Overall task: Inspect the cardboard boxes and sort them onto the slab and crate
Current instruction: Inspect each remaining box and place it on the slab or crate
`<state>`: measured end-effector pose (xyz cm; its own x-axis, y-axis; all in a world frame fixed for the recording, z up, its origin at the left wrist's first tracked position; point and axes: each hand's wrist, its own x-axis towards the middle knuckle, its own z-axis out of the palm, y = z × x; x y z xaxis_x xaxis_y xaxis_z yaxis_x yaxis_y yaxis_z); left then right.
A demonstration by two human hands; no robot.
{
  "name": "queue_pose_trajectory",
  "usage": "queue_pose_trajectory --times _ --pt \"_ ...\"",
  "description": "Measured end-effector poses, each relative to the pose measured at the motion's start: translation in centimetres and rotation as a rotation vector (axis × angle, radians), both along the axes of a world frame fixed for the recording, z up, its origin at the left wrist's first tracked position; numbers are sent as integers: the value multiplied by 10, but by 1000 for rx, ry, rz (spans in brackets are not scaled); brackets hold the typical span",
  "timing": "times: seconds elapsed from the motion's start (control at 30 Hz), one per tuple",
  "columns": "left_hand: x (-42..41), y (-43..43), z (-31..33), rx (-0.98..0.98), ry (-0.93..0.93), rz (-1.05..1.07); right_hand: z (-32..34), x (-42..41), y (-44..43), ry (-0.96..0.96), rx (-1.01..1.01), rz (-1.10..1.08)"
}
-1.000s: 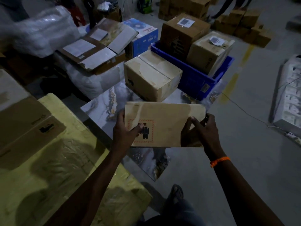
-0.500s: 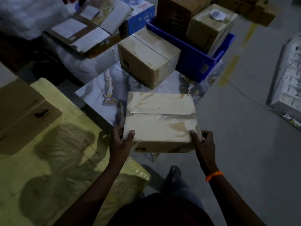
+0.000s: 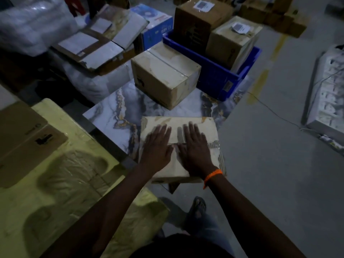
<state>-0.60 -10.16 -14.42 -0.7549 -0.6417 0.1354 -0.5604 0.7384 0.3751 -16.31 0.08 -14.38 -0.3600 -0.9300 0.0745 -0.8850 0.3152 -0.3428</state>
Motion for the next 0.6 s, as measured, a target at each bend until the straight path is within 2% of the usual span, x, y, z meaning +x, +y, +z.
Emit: queue_pose_trajectory --times 0.1,0.27,0.43,0.6 --pt "-15 -7 -10 -46 -160 -29 -8 -2 -18 46 124 43" --pt "-12 -8 -22 -110 -248 -42 -13 -6 -16 48 188 78" --pt "-13 -9 -15 -87 -262 -47 -6 -7 -16 26 210 84" --pt "15 5 -9 -109 -209 -38 -5 -5 19 -13 181 72"
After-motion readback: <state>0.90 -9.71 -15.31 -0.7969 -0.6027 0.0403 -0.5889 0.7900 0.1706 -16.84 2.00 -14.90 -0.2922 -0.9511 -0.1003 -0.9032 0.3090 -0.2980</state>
